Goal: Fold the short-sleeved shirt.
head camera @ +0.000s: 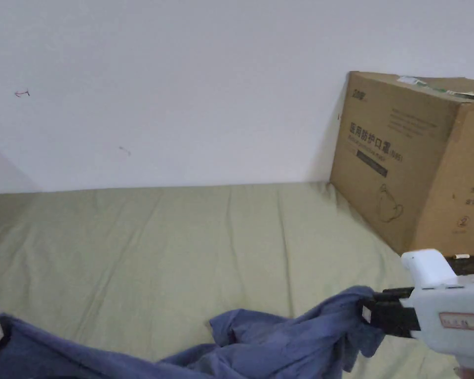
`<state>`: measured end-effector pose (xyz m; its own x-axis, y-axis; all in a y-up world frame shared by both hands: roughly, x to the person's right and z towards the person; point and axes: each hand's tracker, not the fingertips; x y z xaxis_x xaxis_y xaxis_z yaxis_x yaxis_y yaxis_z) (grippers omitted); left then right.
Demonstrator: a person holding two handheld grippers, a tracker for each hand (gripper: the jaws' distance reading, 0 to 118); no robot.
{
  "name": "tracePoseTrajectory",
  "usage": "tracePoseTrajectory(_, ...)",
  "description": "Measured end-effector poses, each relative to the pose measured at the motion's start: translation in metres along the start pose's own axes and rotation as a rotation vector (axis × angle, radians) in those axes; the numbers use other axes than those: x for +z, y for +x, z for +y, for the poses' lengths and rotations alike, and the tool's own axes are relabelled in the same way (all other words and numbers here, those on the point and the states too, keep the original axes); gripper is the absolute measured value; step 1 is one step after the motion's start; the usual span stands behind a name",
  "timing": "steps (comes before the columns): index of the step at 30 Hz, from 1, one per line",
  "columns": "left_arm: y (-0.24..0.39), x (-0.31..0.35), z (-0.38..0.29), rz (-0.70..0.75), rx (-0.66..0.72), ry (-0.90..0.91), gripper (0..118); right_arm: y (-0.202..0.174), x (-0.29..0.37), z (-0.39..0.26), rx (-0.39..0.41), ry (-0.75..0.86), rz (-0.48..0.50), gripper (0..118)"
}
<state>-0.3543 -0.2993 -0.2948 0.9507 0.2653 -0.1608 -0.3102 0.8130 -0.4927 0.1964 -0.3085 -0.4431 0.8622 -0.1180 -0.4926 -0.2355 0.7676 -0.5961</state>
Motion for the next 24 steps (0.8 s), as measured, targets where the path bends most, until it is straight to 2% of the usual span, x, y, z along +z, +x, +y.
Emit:
tracePoseTrajectory(6,0.003,0.013,0.089,0.015,-0.039,0.123,1,0.008,0.04,0.079,-0.046,0.154,-0.009,7)
tracePoseTrajectory(9,0.008,0.008,0.13,-0.044,0.0,0.163,1,0.012,0.045,0.121,-0.07,0.191,0.002,7)
tracePoseTrajectory(12,0.019,-0.002,0.165,-0.038,-0.015,0.18,1,0.011,0.043,0.16,-0.052,0.242,-0.034,7)
tracePoseTrajectory(19,0.044,-0.05,0.218,0.025,-0.111,0.235,1,0.024,0.013,0.245,-0.077,0.318,-0.126,7)
tracePoseTrajectory(24,0.042,-0.089,0.228,0.052,-0.105,0.291,1,0.032,-0.029,0.271,-0.114,0.357,-0.153,7)
